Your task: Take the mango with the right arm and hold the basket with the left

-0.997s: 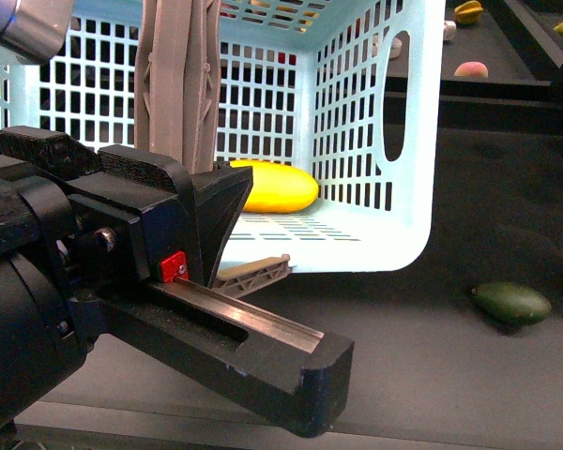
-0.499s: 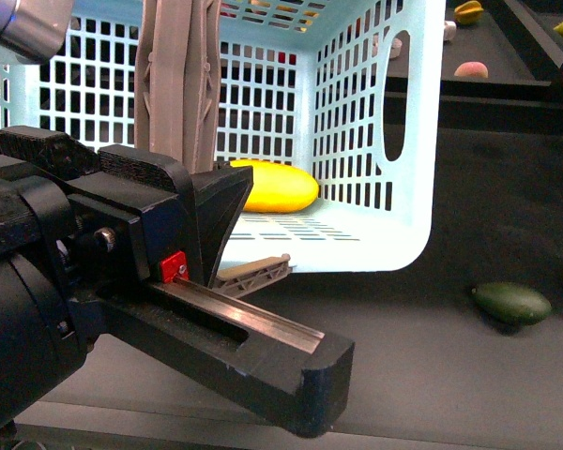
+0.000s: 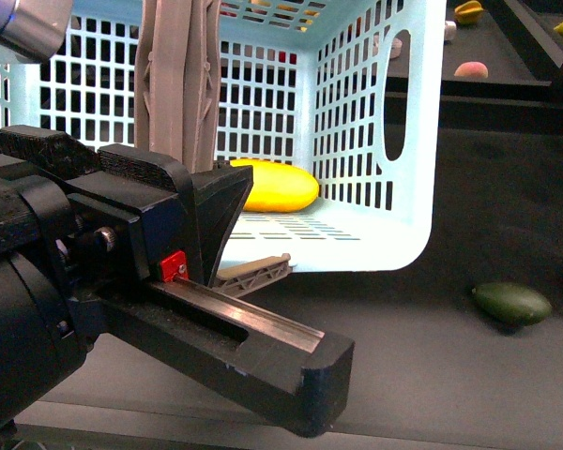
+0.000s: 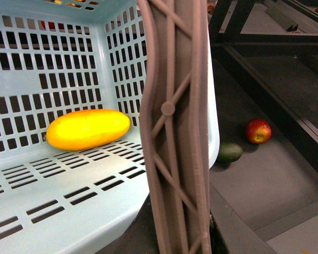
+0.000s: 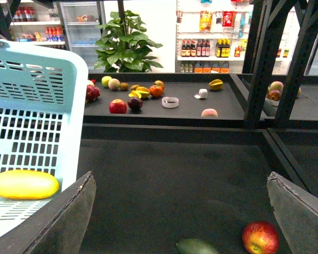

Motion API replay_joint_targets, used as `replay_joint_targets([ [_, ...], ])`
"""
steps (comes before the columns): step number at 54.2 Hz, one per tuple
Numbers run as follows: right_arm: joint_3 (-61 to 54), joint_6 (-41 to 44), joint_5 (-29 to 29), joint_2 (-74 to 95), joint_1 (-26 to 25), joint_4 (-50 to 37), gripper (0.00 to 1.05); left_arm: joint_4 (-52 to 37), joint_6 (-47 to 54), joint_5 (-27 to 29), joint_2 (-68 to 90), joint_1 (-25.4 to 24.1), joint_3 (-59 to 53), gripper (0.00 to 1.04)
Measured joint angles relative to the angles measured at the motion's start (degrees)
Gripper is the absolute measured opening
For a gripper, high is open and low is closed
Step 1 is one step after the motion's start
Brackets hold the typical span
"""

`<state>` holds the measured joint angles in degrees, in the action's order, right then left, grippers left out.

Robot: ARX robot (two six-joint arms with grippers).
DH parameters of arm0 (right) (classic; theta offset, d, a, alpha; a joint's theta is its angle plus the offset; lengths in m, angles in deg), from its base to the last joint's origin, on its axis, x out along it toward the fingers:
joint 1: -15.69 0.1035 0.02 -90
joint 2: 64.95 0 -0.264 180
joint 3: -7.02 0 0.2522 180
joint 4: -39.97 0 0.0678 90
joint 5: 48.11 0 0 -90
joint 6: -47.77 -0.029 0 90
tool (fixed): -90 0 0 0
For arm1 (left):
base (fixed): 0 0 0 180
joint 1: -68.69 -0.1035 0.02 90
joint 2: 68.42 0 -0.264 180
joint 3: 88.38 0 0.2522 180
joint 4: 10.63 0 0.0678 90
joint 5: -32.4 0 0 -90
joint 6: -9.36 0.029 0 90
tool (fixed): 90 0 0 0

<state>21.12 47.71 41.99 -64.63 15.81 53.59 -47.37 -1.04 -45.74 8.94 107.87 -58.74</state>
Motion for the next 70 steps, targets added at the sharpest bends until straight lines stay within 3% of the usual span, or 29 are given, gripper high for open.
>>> replay_joint_targets([
  [8, 0.00, 0.00, 0.00, 0.00, 0.00, 0.00, 0.96, 0.02, 0.02, 0.04, 0.00, 0.00, 0.00, 0.08],
  [13, 0.00, 0.00, 0.00, 0.00, 0.00, 0.00, 0.96, 9.27, -5.64, 0.79, -0.77, -1.27, 3.19, 0.08],
  [26, 0.00, 0.00, 0.00, -0.07, 0.00, 0.00, 0.96, 10.03, -21.97, -5.44, 7.08, -11.08, 8.02, 0.08],
  [38, 0.00, 0.00, 0.00, -0.07, 0.00, 0.02, 0.96, 9.27, -31.02, -6.86, 14.62, -21.16, 16.13, 0.08],
  [52, 0.00, 0.00, 0.00, -0.07, 0.00, 0.00, 0.96, 13.40, -46.60, 1.31, 25.22, -29.97, 26.95, 0.08],
  [70, 0.00, 0.02, 0.00, -0.07, 0.00, 0.00, 0.96, 21.97, -65.02, 10.23, 32.26, -30.75, 37.38, 0.08],
])
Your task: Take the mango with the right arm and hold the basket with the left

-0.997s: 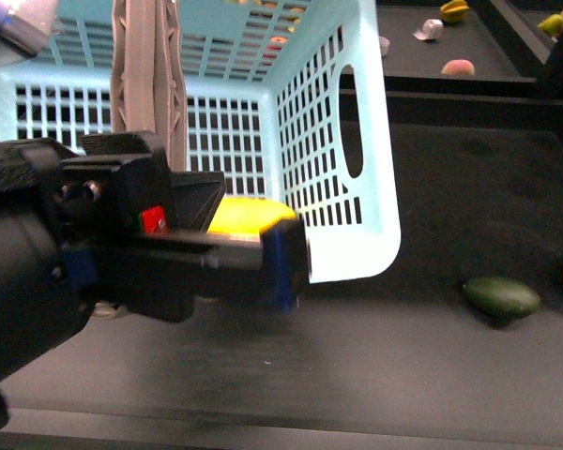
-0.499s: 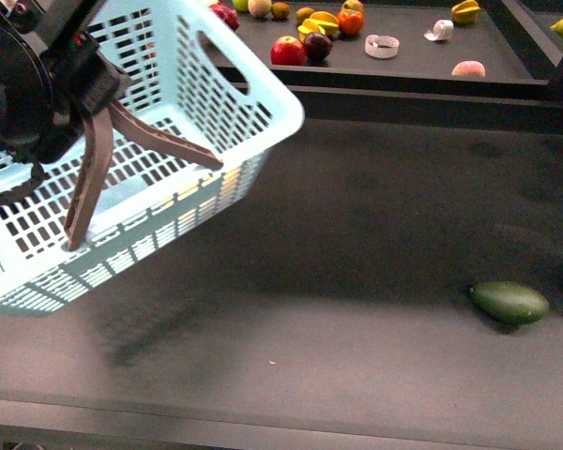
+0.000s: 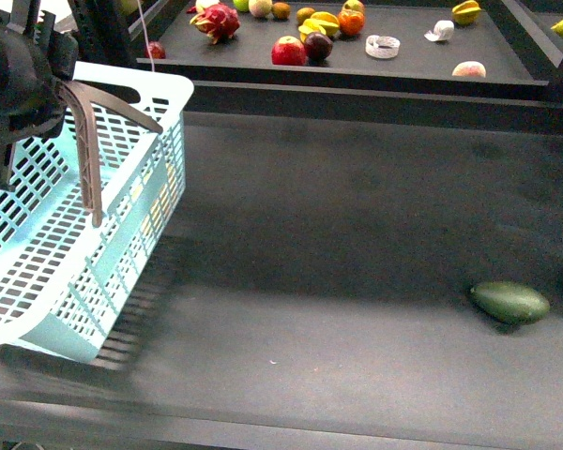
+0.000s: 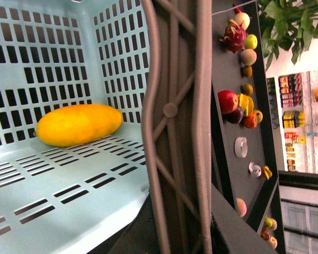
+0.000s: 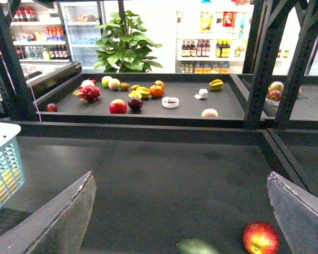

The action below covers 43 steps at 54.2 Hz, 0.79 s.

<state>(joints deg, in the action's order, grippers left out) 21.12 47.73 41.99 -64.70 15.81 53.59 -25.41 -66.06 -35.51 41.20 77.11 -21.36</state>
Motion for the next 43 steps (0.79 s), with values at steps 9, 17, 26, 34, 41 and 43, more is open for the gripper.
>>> replay_joint_targets([
  [9, 0.00, -0.02, 0.00, 0.00, 0.00, 0.00, 0.96, 2.38, -2.32, 2.34, 4.55, 0.81, 5.25, 0.08],
  [17, 0.00, 0.00, 0.00, 0.00, 0.00, 0.00, 0.96, 4.17, -4.15, 2.78, 8.57, 1.01, 9.70, 0.08],
  [26, 0.00, -0.02, 0.00, 0.00, 0.00, 0.02, 0.96, 6.19, -4.96, 2.27, 12.72, 0.94, 15.04, 0.08],
  [34, 0.00, 0.00, 0.00, 0.00, 0.00, 0.02, 0.96, 8.57, -3.41, 1.62, 16.70, 0.72, 20.74, 0.28],
  [41, 0.00, 0.00, 0.00, 0.00, 0.00, 0.00, 0.96, 9.29, -1.51, 0.61, 17.57, 0.39, 23.23, 0.50],
  [43, 0.00, 0.00, 0.00, 0.00, 0.00, 0.02, 0.96, 9.29, -0.96, 0.70, 17.55, 0.33, 23.15, 0.57],
])
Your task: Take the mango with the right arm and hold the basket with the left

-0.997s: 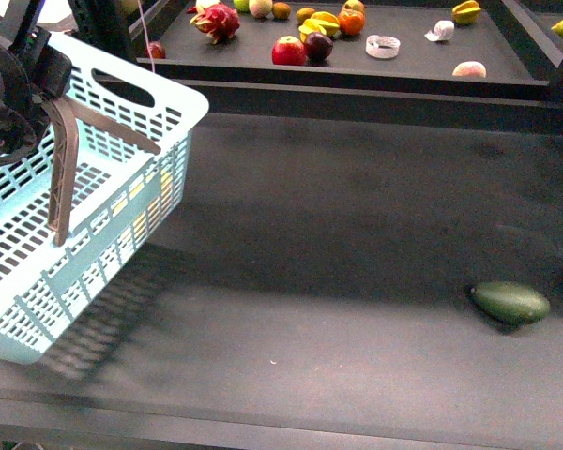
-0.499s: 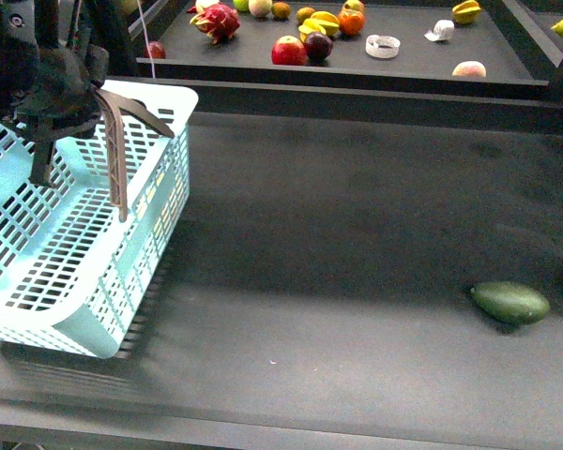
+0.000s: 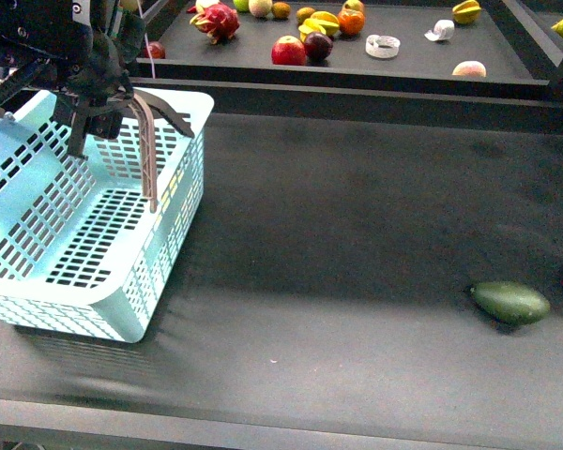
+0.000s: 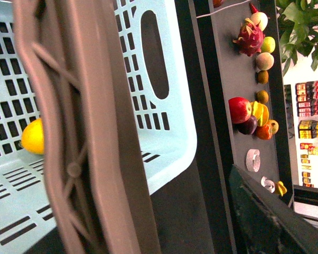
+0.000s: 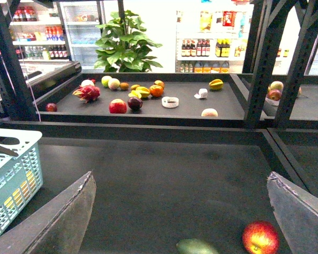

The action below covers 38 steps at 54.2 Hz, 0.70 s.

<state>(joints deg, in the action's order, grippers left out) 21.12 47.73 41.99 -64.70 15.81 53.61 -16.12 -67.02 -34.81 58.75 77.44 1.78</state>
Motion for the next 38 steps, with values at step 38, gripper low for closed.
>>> replay_joint_targets([
  [38, 0.00, 0.00, 0.00, -0.02, 0.00, 0.00, 0.96, -3.74, 20.09, -5.14, -54.77, -11.65, -50.84, 0.97],
])
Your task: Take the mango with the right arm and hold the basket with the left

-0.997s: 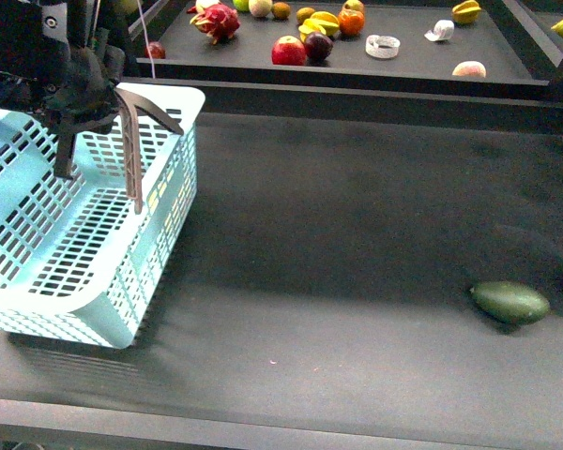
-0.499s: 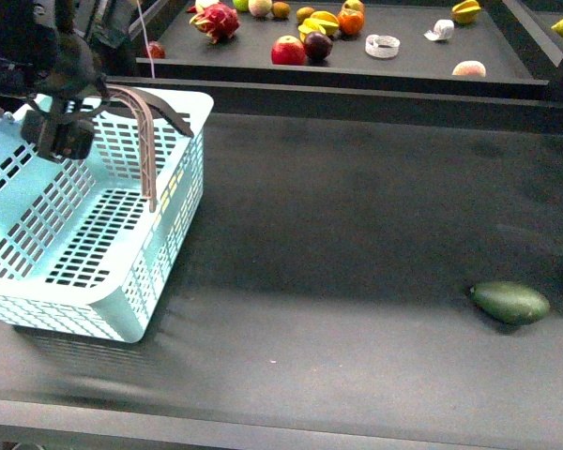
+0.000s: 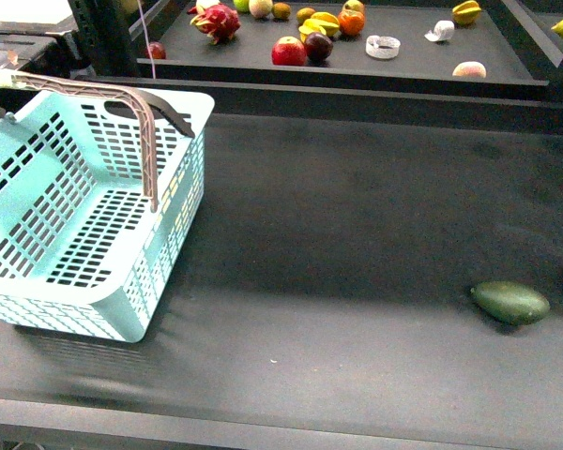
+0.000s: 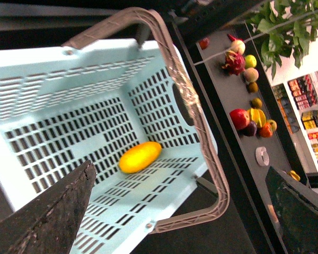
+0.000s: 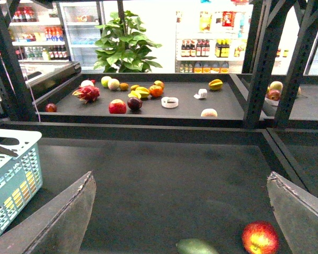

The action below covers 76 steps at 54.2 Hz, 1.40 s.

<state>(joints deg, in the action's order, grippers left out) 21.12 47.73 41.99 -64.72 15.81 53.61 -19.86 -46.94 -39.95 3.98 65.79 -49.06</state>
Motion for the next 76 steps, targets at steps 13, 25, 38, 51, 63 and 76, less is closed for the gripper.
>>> replay_joint_targets([
  [13, 0.00, 0.00, -0.02, 0.00, 0.00, 0.00, 0.96, 13.88, 8.33, 1.05, -25.49, -7.98, -7.04, 0.97],
  [25, 0.00, 0.00, -0.02, 0.00, 0.00, 0.00, 0.96, 14.03, 9.99, 0.76, -26.18, -8.20, -7.26, 0.97],
  [38, 0.00, 0.00, 0.00, 0.00, 0.00, 0.00, 0.96, -10.21, 49.00, -29.00, -32.06, -8.61, -18.47, 0.50],
  [51, 0.00, 0.00, -0.02, 0.00, 0.00, 0.00, 0.96, -4.96, 54.97, -24.41, -40.48, -4.07, -21.97, 0.02],
  [63, 0.00, 0.00, 0.00, 0.00, 0.00, 0.00, 0.96, -1.97, 55.84, -17.84, -46.86, 2.75, -24.39, 0.02],
  [76, 0.00, 0.00, 0.00, 0.00, 0.00, 0.02, 0.96, 3.76, 55.84, -17.64, -53.40, 2.84, -24.41, 0.02],
])
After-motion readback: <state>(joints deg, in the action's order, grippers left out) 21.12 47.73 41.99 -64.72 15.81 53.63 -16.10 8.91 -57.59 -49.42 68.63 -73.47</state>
